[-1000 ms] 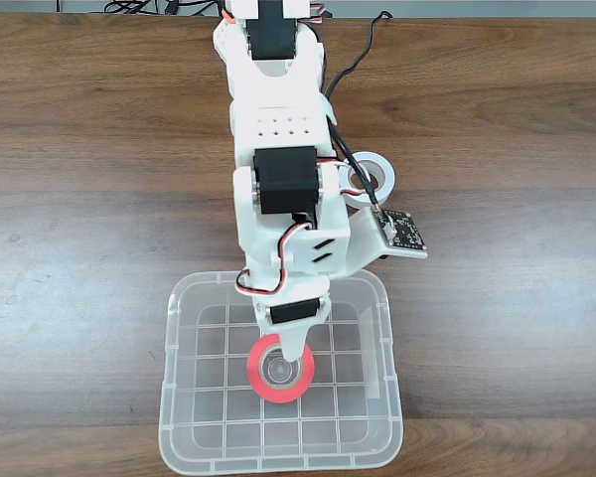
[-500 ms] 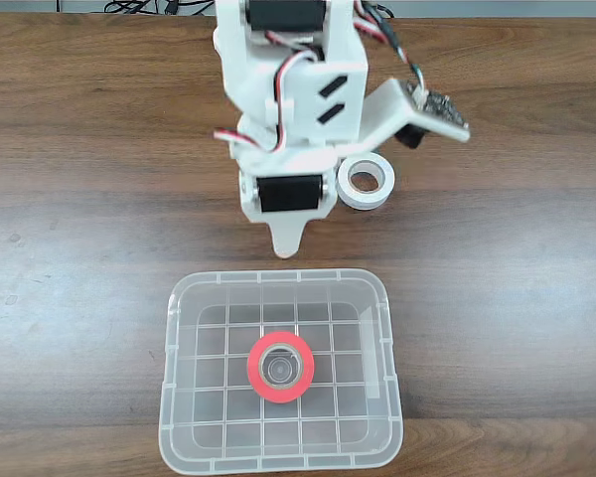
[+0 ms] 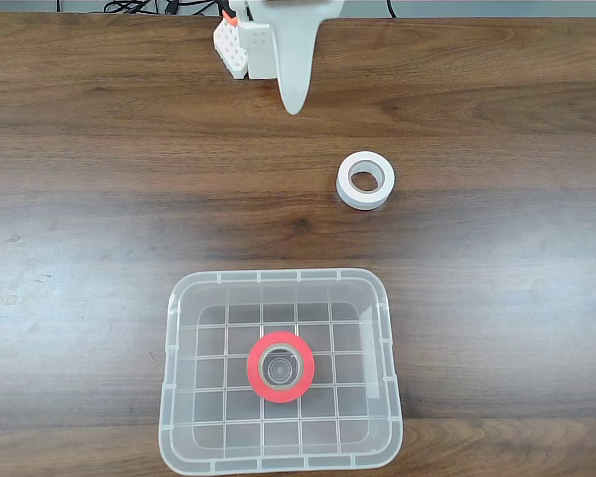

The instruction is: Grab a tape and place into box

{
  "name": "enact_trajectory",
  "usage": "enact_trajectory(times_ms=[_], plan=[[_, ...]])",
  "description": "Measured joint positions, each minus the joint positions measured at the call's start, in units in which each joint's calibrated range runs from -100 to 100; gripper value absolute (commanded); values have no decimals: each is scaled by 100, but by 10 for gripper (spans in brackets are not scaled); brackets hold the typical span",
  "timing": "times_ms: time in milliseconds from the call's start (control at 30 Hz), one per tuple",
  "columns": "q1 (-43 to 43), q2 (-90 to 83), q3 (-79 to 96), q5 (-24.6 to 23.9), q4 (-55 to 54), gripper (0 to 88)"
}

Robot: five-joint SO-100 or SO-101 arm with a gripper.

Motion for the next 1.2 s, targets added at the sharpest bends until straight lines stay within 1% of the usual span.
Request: enact_trajectory(times_ms=[133, 233, 367, 600, 733, 933, 1033, 1200], plan=[[-38, -1155, 1453, 0, -8, 13], [-45, -1976, 2644, 0, -373, 13], [-23, -3123, 4449, 0, -1161, 13], [-23, -5165, 8078, 5, -2898, 14], [-23, -6254, 9856, 5, -3314, 13], [-15, -7744, 11462, 5, -3415, 12], [150, -8280, 12067, 5, -3415, 12], [316, -8514, 12356, 5, -3415, 13]])
